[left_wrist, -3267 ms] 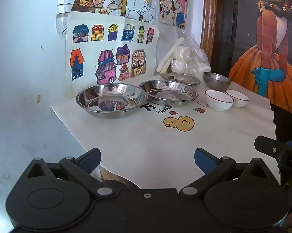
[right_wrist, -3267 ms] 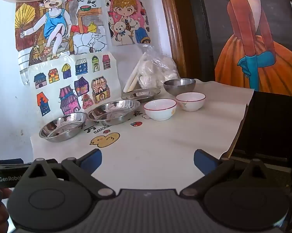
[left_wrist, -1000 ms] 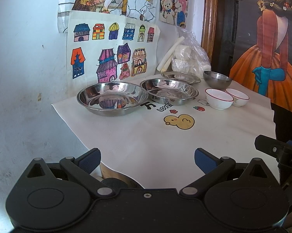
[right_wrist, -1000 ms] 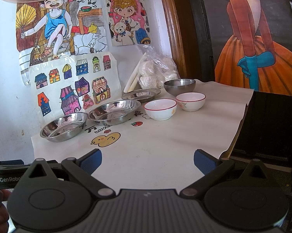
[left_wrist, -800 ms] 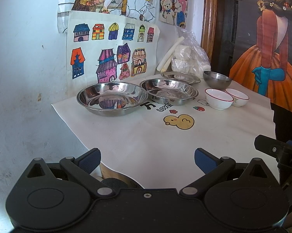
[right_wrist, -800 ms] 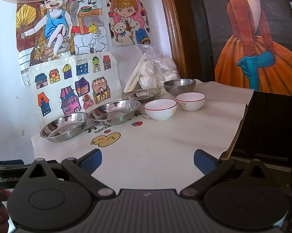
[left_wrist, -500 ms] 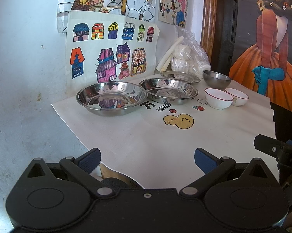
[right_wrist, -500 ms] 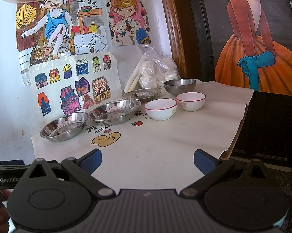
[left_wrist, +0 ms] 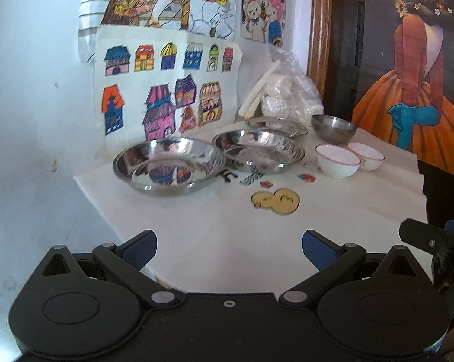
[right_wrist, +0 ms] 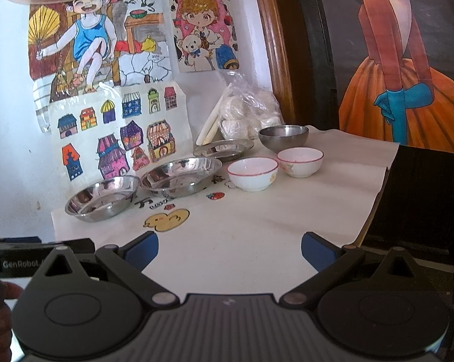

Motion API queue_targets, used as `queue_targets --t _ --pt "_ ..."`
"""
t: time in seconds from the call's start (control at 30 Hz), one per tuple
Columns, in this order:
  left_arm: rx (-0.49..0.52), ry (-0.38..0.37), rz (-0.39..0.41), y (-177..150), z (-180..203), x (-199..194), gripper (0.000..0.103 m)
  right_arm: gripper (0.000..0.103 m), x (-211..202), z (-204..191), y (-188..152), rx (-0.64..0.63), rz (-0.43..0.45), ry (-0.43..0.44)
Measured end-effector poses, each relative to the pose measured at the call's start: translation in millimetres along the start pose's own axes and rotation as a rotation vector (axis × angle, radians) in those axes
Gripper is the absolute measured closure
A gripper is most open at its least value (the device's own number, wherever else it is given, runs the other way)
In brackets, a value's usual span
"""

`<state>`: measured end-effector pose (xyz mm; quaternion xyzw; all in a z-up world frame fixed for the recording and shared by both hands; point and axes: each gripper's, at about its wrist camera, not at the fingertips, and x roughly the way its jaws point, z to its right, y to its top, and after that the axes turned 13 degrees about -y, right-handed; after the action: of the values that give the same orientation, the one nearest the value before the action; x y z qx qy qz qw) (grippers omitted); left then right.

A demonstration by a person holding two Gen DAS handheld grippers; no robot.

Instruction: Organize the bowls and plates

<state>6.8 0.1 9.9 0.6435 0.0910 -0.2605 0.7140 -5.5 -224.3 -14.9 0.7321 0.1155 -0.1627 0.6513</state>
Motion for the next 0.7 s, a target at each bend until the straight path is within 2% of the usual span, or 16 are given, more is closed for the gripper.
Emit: queue_targets --t 0.2,0.47,0.6,0.7 --pt "0.014 -0.032 0.027 32 -4 4 0.001 0.0 -3 5 26 -0.043 0.025 0.043" --pt "0.036 -0.047 0.06 74 -12 11 0.001 0.0 3 2 79 -0.097 0.088 0.104" --pt "0.061 -0.05 0.082 92 -17 21 0.001 0.0 14 -5 98 -0.096 0.093 0.102" --pt "0.077 -0.052 0.077 110 -21 35 0.001 0.0 29 -12 112 -0.047 0.07 0.113"
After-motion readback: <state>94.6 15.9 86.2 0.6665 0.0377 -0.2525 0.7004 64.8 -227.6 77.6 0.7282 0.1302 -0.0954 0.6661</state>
